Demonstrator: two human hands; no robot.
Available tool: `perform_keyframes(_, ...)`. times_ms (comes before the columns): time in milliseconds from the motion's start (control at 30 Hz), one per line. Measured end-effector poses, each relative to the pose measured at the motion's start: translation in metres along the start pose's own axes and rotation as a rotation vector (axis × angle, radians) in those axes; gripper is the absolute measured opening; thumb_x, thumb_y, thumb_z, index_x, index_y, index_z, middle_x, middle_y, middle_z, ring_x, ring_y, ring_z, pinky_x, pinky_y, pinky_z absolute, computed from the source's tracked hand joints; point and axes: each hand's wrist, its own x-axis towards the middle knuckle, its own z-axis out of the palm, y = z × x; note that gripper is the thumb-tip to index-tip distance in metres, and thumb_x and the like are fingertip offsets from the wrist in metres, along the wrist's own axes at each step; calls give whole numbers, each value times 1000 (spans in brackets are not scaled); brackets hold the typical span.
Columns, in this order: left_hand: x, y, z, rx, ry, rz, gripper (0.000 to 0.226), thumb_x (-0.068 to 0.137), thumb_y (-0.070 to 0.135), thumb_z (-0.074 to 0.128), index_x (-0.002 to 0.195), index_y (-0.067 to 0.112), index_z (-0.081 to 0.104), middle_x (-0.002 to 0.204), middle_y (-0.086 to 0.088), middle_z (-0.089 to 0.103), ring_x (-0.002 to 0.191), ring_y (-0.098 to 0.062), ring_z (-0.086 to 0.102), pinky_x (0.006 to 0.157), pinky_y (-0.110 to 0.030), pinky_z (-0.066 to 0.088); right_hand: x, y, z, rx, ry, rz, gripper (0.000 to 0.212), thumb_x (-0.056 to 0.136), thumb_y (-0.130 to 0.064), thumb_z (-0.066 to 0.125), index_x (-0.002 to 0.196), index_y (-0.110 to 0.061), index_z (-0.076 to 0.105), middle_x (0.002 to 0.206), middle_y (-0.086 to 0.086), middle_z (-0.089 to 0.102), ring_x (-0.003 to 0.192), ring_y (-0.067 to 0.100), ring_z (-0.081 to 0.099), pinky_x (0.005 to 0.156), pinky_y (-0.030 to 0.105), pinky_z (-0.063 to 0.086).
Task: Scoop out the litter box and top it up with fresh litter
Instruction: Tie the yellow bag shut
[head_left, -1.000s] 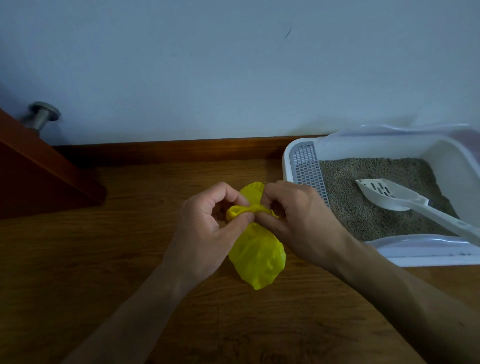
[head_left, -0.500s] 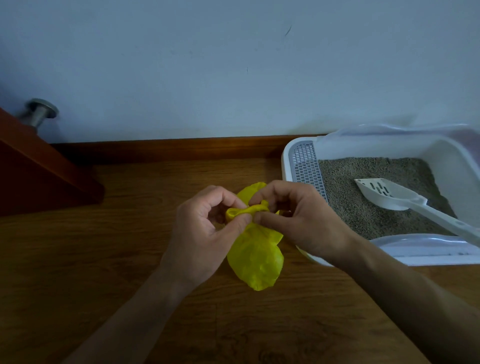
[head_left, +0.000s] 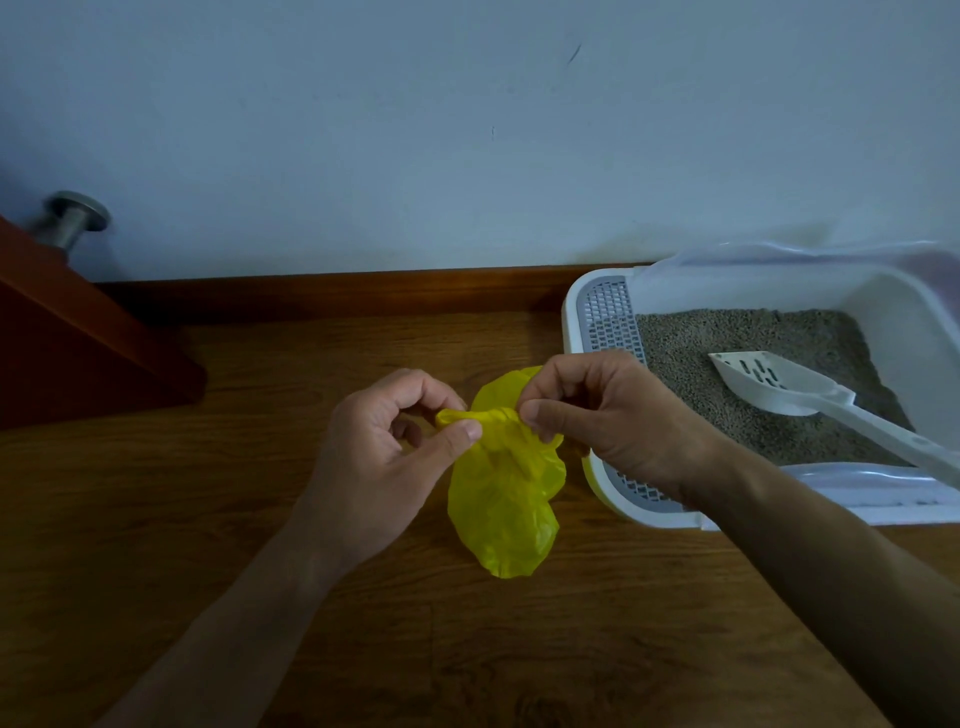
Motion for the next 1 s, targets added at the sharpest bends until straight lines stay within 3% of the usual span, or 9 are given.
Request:
perform_keyframes(133, -2, -1, -1, 23, 6, -31, 9, 81, 29, 72, 85, 21, 70, 92, 3, 69, 78, -26, 63, 67, -39, 52, 2, 3, -2, -174, 18, -1, 12, 92, -6, 63, 82, -1, 63, 68, 7, 58, 57, 3, 49, 54, 18, 41)
perform_keyframes(300, -4, -7, -5, 32, 29, -131, 8, 83, 27, 76, 83, 20, 71, 81, 4, 69, 65, -16, 59, 56, -32, 49, 3, 11, -12, -457, 79, 31, 12, 95, -17, 60, 83, -14, 62, 74, 9, 64, 65, 22, 60, 65, 45, 52)
perform_keyframes(400, 1, -5, 0, -20, 41, -190, 5, 86, 16, 75, 84, 14, 71, 71, 6, 66, 61, -7, 55, 55, -24, 46, 3, 11, -12, -400, 88, 56, 14, 97, -14, 57, 83, -11, 61, 70, 5, 67, 60, 11, 64, 60, 38, 55)
perform_keyframes(500, 10, 3, 3, -168, 74, -189, 6, 85, 12, 73, 85, 7, 68, 72, -1, 66, 65, -6, 59, 58, -19, 48, 2, 6, -9, -255, 131, 45, 11, 95, -5, 59, 86, -1, 62, 65, 6, 65, 46, 1, 56, 47, 14, 42)
perform_keyframes(567, 14, 6, 3, -269, 91, -186, 8, 85, 9, 71, 88, 3, 67, 73, -4, 66, 66, -9, 60, 60, -21, 49, 1, 2, -9, -221, 141, 8, 6, 91, 1, 63, 86, -2, 64, 69, 14, 65, 50, 5, 59, 50, 18, 47)
perform_keyframes(667, 16, 7, 4, -377, 104, -191, 13, 82, 8, 74, 89, 2, 65, 71, -5, 65, 64, -13, 58, 59, -24, 48, 1, 1, -9, -245, 170, -28, 21, 86, 4, 67, 79, -16, 64, 79, 21, 65, 65, 25, 67, 63, 36, 56)
perform_keyframes(867, 12, 6, 9, -590, 71, -185, 19, 63, 22, 76, 77, 14, 66, 67, -9, 60, 60, -19, 52, 55, -26, 46, 5, -1, 0, -145, 157, 166, 5, 90, -2, 59, 88, -3, 63, 65, 2, 57, 46, 0, 48, 47, 21, 37)
perform_keyframes(1000, 14, 11, 12, -618, 78, -168, 13, 62, 22, 73, 73, 20, 67, 62, -7, 58, 56, -18, 50, 51, -26, 42, 5, -5, 4, -131, 166, 134, 9, 92, -7, 56, 84, -3, 58, 64, 4, 54, 47, 5, 47, 46, 24, 34)
